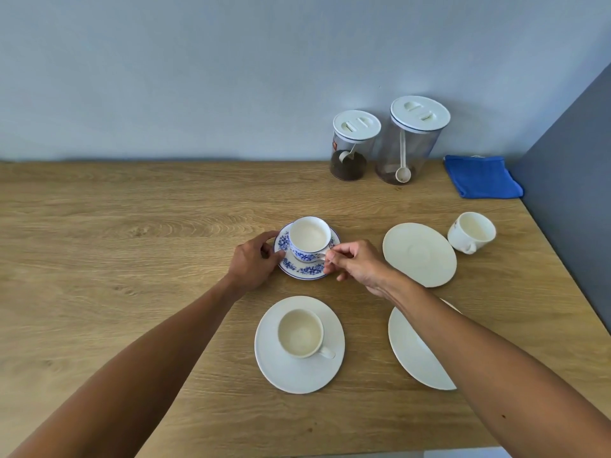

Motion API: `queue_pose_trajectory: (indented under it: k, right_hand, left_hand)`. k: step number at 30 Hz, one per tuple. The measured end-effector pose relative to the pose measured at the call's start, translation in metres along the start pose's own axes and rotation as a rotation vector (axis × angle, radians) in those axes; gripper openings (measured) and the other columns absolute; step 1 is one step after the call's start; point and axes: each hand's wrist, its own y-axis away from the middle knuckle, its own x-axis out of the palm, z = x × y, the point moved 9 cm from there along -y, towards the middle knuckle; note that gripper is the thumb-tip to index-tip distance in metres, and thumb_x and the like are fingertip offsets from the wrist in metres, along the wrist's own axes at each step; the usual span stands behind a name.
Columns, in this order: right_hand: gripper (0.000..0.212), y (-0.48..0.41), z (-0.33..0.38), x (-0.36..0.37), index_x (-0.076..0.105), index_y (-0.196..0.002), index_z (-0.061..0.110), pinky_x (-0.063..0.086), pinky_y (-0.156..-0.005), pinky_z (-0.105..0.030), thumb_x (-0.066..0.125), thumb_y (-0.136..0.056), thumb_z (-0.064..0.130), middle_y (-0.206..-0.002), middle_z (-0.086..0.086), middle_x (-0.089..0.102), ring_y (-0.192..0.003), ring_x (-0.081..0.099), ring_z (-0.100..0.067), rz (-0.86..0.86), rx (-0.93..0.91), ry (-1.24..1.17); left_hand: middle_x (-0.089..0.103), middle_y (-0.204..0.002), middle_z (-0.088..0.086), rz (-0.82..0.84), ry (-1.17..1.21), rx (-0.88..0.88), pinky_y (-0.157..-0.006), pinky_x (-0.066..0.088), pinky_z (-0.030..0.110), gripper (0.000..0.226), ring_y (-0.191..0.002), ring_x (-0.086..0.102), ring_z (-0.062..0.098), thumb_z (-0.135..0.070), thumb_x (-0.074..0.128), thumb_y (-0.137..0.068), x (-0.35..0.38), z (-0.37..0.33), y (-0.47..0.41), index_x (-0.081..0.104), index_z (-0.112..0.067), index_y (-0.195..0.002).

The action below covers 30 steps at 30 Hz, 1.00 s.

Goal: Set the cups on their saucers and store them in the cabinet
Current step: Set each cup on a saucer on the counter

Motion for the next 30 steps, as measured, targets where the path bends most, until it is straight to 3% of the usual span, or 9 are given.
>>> queue_pose_trajectory:
  k: [11,16,20,23,27,30]
  right_hand:
    - [0.013,-0.002,-0.009,0.003,0.069,-0.089,0.012,0.048,-0.052,-0.018,0.06,-0.098,0.014,-0.082,-0.011,0.074,-0.076,0.071,-0.014,0.003,0.032,0.019]
    - [0.014,-0.002,-0.006,-0.001,0.072,-0.098,0.01,0.045,-0.047,-0.019,0.066,-0.095,0.022,-0.084,-0.007,0.075,-0.067,0.067,-0.008,-0.038,0.026,0.107]
    - [0.015,-0.002,-0.007,-0.008,0.069,-0.1,0.018,0.046,-0.046,-0.022,0.072,-0.09,0.029,-0.086,-0.009,0.074,-0.063,0.065,-0.008,-0.074,0.013,0.13]
    - [0.027,-0.001,-0.005,-0.013,0.066,-0.111,0.021,0.048,-0.049,-0.024,0.073,-0.089,0.034,-0.094,-0.011,0.074,-0.068,0.066,-0.009,-0.071,-0.002,0.143]
    - [0.037,0.009,0.008,-0.029,0.063,-0.116,0.029,0.049,-0.063,-0.025,0.073,-0.085,0.046,-0.097,0.002,0.071,-0.082,0.067,-0.01,-0.103,-0.046,0.26]
    - [0.041,0.02,0.015,-0.057,0.063,-0.117,0.029,0.045,-0.072,-0.022,0.076,-0.082,0.047,-0.099,0.005,0.07,-0.088,0.062,-0.006,-0.194,-0.084,0.323]
  left_hand:
    - [0.064,-0.08,-0.001,0.007,-0.005,0.013,-0.074,0.037,0.02,0.043,-0.077,0.058,0.015,-0.022,0.071,-0.088,0.001,0.001,0.0,0.061,-0.021,-0.13]
    - [0.065,-0.08,0.0,0.019,0.007,0.011,-0.075,0.038,0.019,0.042,-0.079,0.06,0.016,-0.021,0.07,-0.089,0.0,0.0,0.001,0.061,-0.02,-0.13]
    - [0.07,-0.081,0.002,0.024,-0.001,0.019,-0.08,0.044,0.024,0.042,-0.078,0.061,0.015,-0.023,0.07,-0.089,-0.003,0.0,0.001,0.061,-0.02,-0.13]
    - [0.071,-0.084,0.004,0.02,0.02,0.006,-0.085,0.047,0.025,0.046,-0.082,0.063,0.016,-0.024,0.069,-0.09,-0.01,0.005,0.002,0.057,-0.018,-0.134]
    - [0.068,-0.083,0.003,-0.022,0.016,-0.01,-0.088,0.051,0.033,0.044,-0.076,0.06,0.015,-0.021,0.068,-0.09,-0.03,0.006,-0.002,0.059,-0.017,-0.132]
    - [0.066,-0.08,0.0,-0.005,-0.01,0.053,-0.079,0.046,0.026,0.044,-0.067,0.057,0.011,-0.022,0.069,-0.089,-0.041,-0.011,-0.011,0.059,-0.017,-0.131]
